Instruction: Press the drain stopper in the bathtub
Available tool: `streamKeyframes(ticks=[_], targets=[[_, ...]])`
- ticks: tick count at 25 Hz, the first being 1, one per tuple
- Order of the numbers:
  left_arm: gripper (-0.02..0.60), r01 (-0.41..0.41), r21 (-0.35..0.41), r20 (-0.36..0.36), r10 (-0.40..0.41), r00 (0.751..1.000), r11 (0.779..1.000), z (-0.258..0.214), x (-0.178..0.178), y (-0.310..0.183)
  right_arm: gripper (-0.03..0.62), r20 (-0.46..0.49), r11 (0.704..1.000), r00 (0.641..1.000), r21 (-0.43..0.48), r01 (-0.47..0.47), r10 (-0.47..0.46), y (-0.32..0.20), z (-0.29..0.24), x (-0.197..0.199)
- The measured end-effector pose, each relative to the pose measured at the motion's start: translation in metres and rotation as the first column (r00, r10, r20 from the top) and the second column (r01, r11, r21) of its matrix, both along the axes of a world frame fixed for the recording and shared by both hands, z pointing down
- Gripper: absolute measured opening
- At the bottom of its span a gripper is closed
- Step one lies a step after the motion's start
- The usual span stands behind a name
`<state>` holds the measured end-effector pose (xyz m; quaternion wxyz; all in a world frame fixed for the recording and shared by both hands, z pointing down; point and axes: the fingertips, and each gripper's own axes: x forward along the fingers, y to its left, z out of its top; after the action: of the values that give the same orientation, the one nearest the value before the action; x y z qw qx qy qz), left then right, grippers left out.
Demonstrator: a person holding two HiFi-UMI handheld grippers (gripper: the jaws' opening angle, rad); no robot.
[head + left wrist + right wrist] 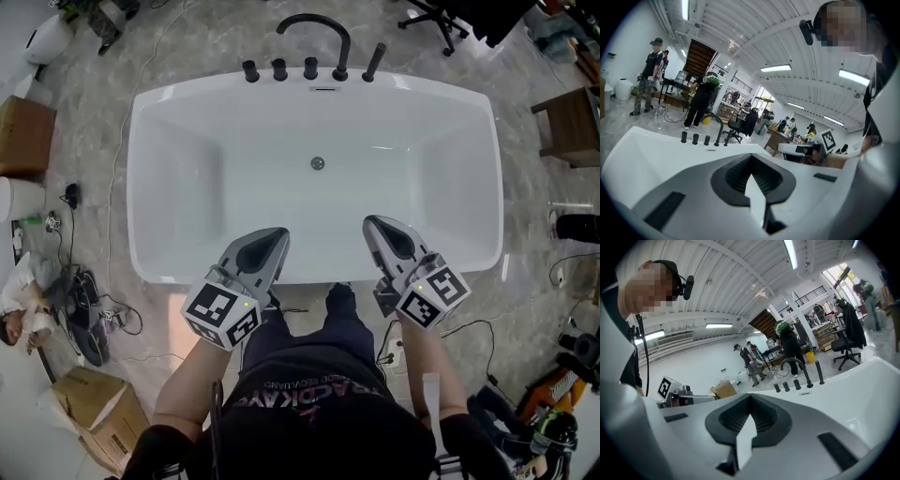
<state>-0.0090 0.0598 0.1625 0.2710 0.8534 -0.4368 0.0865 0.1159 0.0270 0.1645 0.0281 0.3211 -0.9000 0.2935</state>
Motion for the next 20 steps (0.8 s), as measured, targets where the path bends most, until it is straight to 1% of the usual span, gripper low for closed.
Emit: streamKeyframes(ticks=[4, 7, 10, 14, 16, 20], targets=[[0.008, 0.016, -0.004, 0.009, -0.016, 1.000, 1.000, 0.011, -0.009, -0.002, 0.011, -0.046, 1.000, 0.999, -0.011, 0.014, -0.015, -0.011, 0.017, -0.006], [0.008, 0.021, -0.019, 0.008, -0.021, 1.000, 1.000, 0.026, -0.018, -0.005, 0.011, -0.079, 1.000, 0.997, -0.013, 0.019, -0.020, -0.024, 0.033, -0.013], [0.008, 0.027, -0.018, 0.014, -0.027, 1.000, 0.999, 0.040, -0.027, -0.009, 0.011, -0.106, 1.000, 0.994, -0.013, 0.022, -0.023, -0.033, 0.050, -0.019], [0.008, 0.040, -0.030, 0.011, -0.040, 0.999, 0.999, 0.063, -0.038, -0.012, 0.011, -0.151, 1.000, 0.988, -0.025, 0.004, -0.008, -0.041, 0.081, -0.022], [0.008, 0.038, -0.043, 0.013, -0.037, 0.999, 0.998, 0.076, -0.043, -0.013, 0.011, -0.173, 1.000, 0.985, -0.030, 0.000, -0.005, -0.047, 0.096, -0.024], [0.008, 0.019, -0.050, 0.038, -0.017, 0.999, 0.999, 0.103, -0.051, -0.018, 0.011, -0.205, 0.999, 0.979, -0.037, -0.006, -0.002, -0.060, 0.124, -0.030]])
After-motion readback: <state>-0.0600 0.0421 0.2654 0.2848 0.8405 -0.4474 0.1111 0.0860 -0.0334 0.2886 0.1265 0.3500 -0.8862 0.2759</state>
